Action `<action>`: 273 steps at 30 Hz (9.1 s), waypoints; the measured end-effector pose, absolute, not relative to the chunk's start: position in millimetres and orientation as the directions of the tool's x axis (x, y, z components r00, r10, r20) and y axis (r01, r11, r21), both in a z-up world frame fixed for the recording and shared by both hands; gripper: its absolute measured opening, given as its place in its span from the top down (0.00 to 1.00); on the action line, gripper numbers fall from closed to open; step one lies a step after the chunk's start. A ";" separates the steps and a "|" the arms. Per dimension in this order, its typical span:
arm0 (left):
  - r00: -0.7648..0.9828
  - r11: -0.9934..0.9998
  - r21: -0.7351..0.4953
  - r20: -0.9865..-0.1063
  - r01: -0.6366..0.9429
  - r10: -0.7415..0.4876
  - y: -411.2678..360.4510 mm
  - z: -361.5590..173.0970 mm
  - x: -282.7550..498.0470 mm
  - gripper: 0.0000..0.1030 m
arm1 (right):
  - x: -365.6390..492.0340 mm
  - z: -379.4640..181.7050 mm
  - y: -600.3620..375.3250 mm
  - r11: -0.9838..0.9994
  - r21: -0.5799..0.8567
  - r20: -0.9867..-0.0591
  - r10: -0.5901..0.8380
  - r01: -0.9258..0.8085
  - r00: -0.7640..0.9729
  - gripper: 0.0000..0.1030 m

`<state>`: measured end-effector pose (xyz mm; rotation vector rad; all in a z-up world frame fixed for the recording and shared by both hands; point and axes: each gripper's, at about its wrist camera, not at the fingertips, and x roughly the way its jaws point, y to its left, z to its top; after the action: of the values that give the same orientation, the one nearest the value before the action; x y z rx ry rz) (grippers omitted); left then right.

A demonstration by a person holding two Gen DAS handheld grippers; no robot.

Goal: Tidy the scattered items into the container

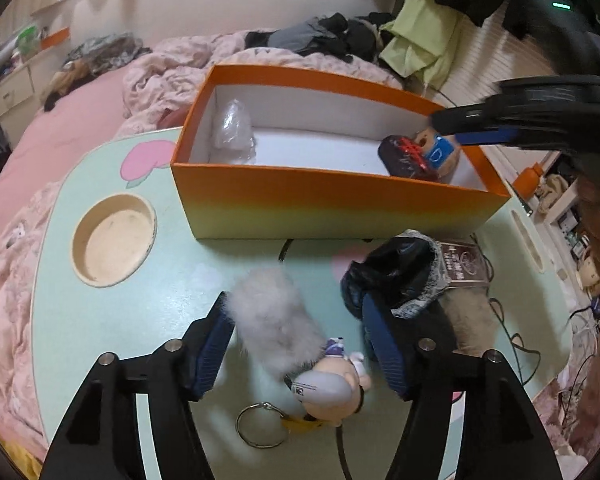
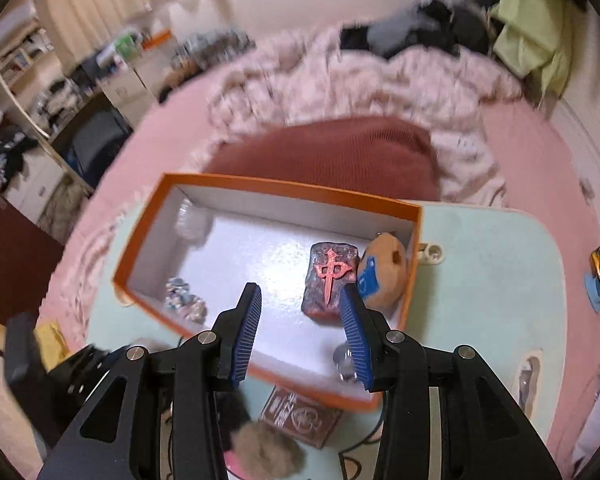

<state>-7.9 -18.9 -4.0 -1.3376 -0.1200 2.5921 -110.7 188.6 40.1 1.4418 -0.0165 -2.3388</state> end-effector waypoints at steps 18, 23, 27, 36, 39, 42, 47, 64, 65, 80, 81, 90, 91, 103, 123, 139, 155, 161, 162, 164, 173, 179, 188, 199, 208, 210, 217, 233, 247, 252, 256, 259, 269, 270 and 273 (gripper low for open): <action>-0.576 -0.967 -0.222 -0.777 -0.124 0.253 -37.4 -8.9 -6.9 0.35 | -151.9 -15.9 140.1 -0.930 0.001 -0.964 -0.099 0.368 -0.247 0.60; -0.596 -0.964 -0.236 -0.760 -0.119 0.260 -42.6 -3.6 -5.0 0.35 | -139.2 2.3 145.3 -0.923 0.030 -0.934 -0.163 0.385 -0.317 0.60; -0.607 -0.952 -0.286 -0.739 -0.110 0.292 -52.3 3.2 -5.9 0.35 | -109.8 41.1 154.3 -0.907 0.125 -0.874 -0.292 0.402 -0.387 0.60; -0.650 -0.944 -0.318 -0.700 -0.089 0.297 -63.2 18.7 -6.0 0.35 | -35.5 53.0 174.2 -0.804 0.355 -0.784 -0.534 0.477 -0.317 0.60; -0.643 -0.947 -0.306 -0.707 -0.097 0.294 -59.1 17.1 -8.6 0.35 | -20.7 54.2 185.7 -0.785 0.409 -0.735 -0.586 0.466 -0.341 0.60; -0.626 -0.951 -0.292 -0.725 -0.102 0.289 -51.9 12.7 -9.3 0.35 | -6.0 66.6 194.6 -0.751 0.450 -0.653 -0.646 0.483 -0.396 0.60; -0.613 -0.952 -0.273 -0.731 -0.138 0.299 -38.7 12.0 -8.5 0.35 | 24.8 59.7 200.4 -0.656 0.532 -0.640 -0.726 0.535 -0.253 0.60; -0.592 -0.960 -0.262 -0.761 -0.097 0.267 -35.9 1.6 -17.9 0.35 | -37.8 1.1 193.5 -0.755 0.487 -0.748 -0.620 0.438 -0.237 0.60; -0.598 -0.960 -0.262 -0.755 -0.101 0.269 -36.1 4.8 -16.6 0.35 | -37.1 -1.1 193.1 -0.769 0.472 -0.762 -0.602 0.431 -0.240 0.60; -0.608 -0.944 -0.218 -0.724 -0.248 0.327 13.4 81.1 -55.1 0.42 | -18.7 36.3 276.2 -0.841 0.443 -0.657 -0.540 0.310 -0.527 0.60; -0.586 -0.940 -0.210 -0.739 -0.268 0.332 27.4 82.4 -67.1 0.43 | -16.4 38.9 281.1 -0.854 0.430 -0.651 -0.519 0.295 -0.555 0.60; -0.304 -0.893 -0.303 -0.862 -0.332 0.406 137.2 38.1 -152.6 0.43 | -13.5 20.2 321.0 -0.847 0.493 -0.629 -0.505 0.200 -0.591 0.60; -0.285 -0.898 -0.324 -0.868 -0.297 0.408 139.5 30.1 -159.8 0.43 | -13.8 17.1 323.8 -0.844 0.502 -0.630 -0.508 0.191 -0.588 0.60; -0.277 -0.905 -0.362 -0.867 -0.223 0.415 136.2 -2.6 -171.5 0.62 | -10.7 7.2 339.7 -0.823 0.541 -0.616 -0.529 0.174 -0.584 0.60; -0.598 -0.925 -0.302 -0.705 -0.231 0.380 -33.8 85.4 -14.6 0.61 | -16.1 35.8 310.5 -0.796 0.525 -0.605 -0.598 0.301 -0.526 0.60; -0.537 -0.928 -0.303 -0.757 -0.215 0.372 -47.8 3.8 8.4 0.59 | -122.6 10.2 110.4 -0.805 0.416 -0.833 -0.524 0.422 -0.179 0.60; -0.555 -0.905 -0.375 -0.718 -0.199 0.420 -57.6 8.5 9.0 0.48 | -126.0 31.0 119.2 -0.829 0.370 -0.815 -0.506 0.419 -0.282 0.72; -0.610 -0.915 -0.380 -0.694 -0.139 0.381 -74.8 17.4 12.0 0.48 | -68.4 80.4 153.2 -0.760 0.395 -0.769 -0.581 0.517 -0.266 0.72; -0.607 -0.920 -0.370 -0.704 -0.130 0.369 -76.3 15.4 11.9 0.48 | -60.6 78.7 153.0 -0.746 0.400 -0.772 -0.588 0.531 -0.244 0.72; -0.596 -0.926 -0.359 -0.721 -0.117 0.355 -78.1 10.3 10.7 0.48 | -47.6 69.2 156.1 -0.725 0.418 -0.780 -0.595 0.548 -0.192 0.71; -0.507 -0.869 -0.406 -0.706 -0.282 0.494 -41.7 8.4 15.3 0.48 | -34.8 13.5 167.4 -0.797 0.352 -0.849 -0.493 0.492 -0.192 0.69; -0.544 -0.900 -0.307 -0.719 -0.310 0.433 -28.4 21.8 25.7 0.48 | -31.7 30.6 205.7 -0.804 0.394 -0.775 -0.551 0.446 -0.309 0.57; -0.572 -0.899 -0.289 -0.696 -0.329 0.433 -2.4 79.3 -11.1 0.48 | -15.2 59.6 297.5 -0.823 0.485 -0.623 -0.562 0.295 -0.544 0.57; -0.199 -0.877 -0.335 -0.887 -0.344 0.416 125.8 42.7 -126.7 0.46 | -18.3 32.9 312.5 -0.901 0.379 -0.721 -0.430 0.210 -0.544 0.57; -0.104 -0.882 -0.383 -0.900 -0.275 0.424 149.7 7.7 -137.0 0.52 | -17.7 1.8 324.4 -0.889 0.422 -0.742 -0.451 0.177 -0.495 0.57; -0.075 -0.869 -0.417 -0.890 -0.267 0.450 149.0 2.4 -139.1 0.53 | -17.5 1.1 325.5 -0.886 0.429 -0.738 -0.456 0.176 -0.497 0.57; -0.032 -0.831 -0.497 -0.853 -0.249 0.520 139.3 -4.4 -141.2 0.78 | -17.9 -0.4 330.5 -0.884 0.439 -0.734 -0.455 0.159 -0.505 0.57; -0.232 -0.845 -0.452 -0.823 -0.285 0.519 89.3 44.7 -150.8 0.78 | -16.9 -1.7 333.1 -0.881 0.448 -0.733 -0.459 0.151 -0.503 0.57; -0.298 -0.801 -0.479 -0.755 -0.360 0.585 44.7 71.9 -76.6 0.78 | -13.0 0.1 325.2 -0.881 0.437 -0.735 -0.465 0.178 -0.493 0.57; -0.273 -0.785 -0.474 -0.755 -0.400 0.595 39.1 57.2 -50.0 0.78 | -13.5 -1.8 316.5 -0.882 0.433 -0.742 -0.467 0.189 -0.481 0.57; -0.232 -0.760 -0.487 -0.754 -0.431 0.615 41.9 43.1 -32.8 0.78 | -11.6 -0.5 308.5 -0.881 0.425 -0.745 -0.471 0.209 -0.473 0.57; -0.236 -0.771 -0.477 -0.764 -0.422 0.601 35.4 31.5 -16.0 0.78 | -9.3 1.9 305.0 -0.881 0.419 -0.744 -0.472 0.220 -0.473 0.57; -0.236 -0.744 -0.497 -0.737 -0.447 0.634 30.6 11.6 0.9 0.58 | -7.0 12.1 289.2 -0.883 0.395 -0.736 -0.470 0.254 -0.488 0.57; -0.250 -0.738 -0.498 -0.725 -0.455 0.642 28.2 17.0 3.7 0.46 | -5.8 15.5 285.6 -0.887 0.379 -0.738 -0.462 0.264 -0.491 0.57; -0.328 -0.754 -0.484 -0.696 -0.444 0.639 14.3 33.4 6.7 0.30 | -1.8 27.0 275.0 -0.907 0.308 -0.743 -0.419 0.289 -0.522 0.57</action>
<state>6.7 14.3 33.4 -1.2343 -0.2690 2.1092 -1.8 275.0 27.0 1.2410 -0.2039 -2.4252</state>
